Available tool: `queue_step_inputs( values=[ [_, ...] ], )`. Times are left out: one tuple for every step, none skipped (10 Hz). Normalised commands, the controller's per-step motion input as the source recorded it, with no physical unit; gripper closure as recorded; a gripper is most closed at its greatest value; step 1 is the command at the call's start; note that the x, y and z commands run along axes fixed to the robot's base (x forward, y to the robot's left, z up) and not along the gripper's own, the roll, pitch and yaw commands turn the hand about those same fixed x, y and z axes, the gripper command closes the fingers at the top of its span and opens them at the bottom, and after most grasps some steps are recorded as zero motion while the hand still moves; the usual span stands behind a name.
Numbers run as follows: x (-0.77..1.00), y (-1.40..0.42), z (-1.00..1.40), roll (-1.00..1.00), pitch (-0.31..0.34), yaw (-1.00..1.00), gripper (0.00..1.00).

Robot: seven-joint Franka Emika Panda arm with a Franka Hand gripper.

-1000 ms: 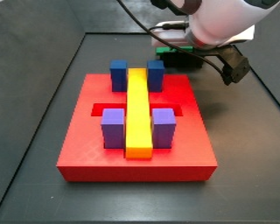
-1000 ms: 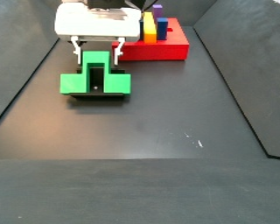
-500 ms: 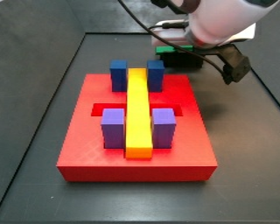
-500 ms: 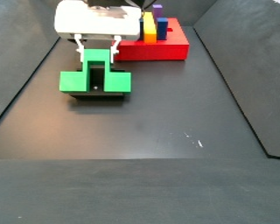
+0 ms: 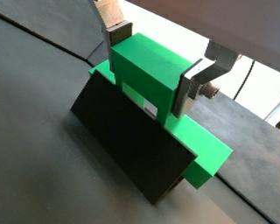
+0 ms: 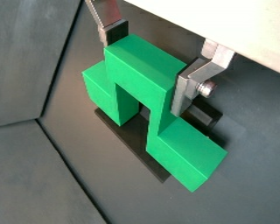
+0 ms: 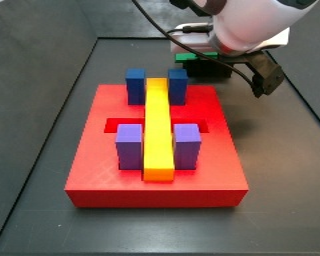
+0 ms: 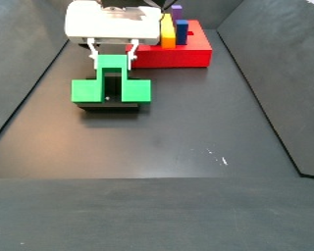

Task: Pick up the green object. Move up. Place the green object on the fixture. Regrasp the green object. Move to above the board. Insert the green object.
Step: Regrasp the green object, then move to above the board.

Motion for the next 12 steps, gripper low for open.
queue_step_inputs(
  values=[
    [0.0, 0.0, 0.0, 0.0, 0.0, 0.0, 1.0],
    [0.0, 0.0, 0.0, 0.0, 0.0, 0.0, 1.0],
    [0.0, 0.0, 0.0, 0.0, 0.0, 0.0, 1.0],
    [0.0, 0.0, 0.0, 0.0, 0.0, 0.0, 1.0],
    [0.0, 0.0, 0.0, 0.0, 0.0, 0.0, 1.0],
    [0.0, 0.0, 0.0, 0.0, 0.0, 0.0, 1.0],
    [0.0, 0.0, 1.4, 0.0, 0.0, 0.0, 1.0],
    [-0.02, -0.02, 1.4, -0.06, 0.008, 0.09, 1.0],
    [-0.04, -0.01, 1.4, -0.11, 0.001, 0.08, 1.0],
    [-0.04, 0.01, 1.4, -0.07, -0.047, 0.06, 1.0],
    [-0.04, -0.02, 1.4, -0.03, -0.032, 0.03, 1.0],
    [-0.04, -0.02, 1.4, -0.02, -0.035, 0.01, 1.0]
  ],
)
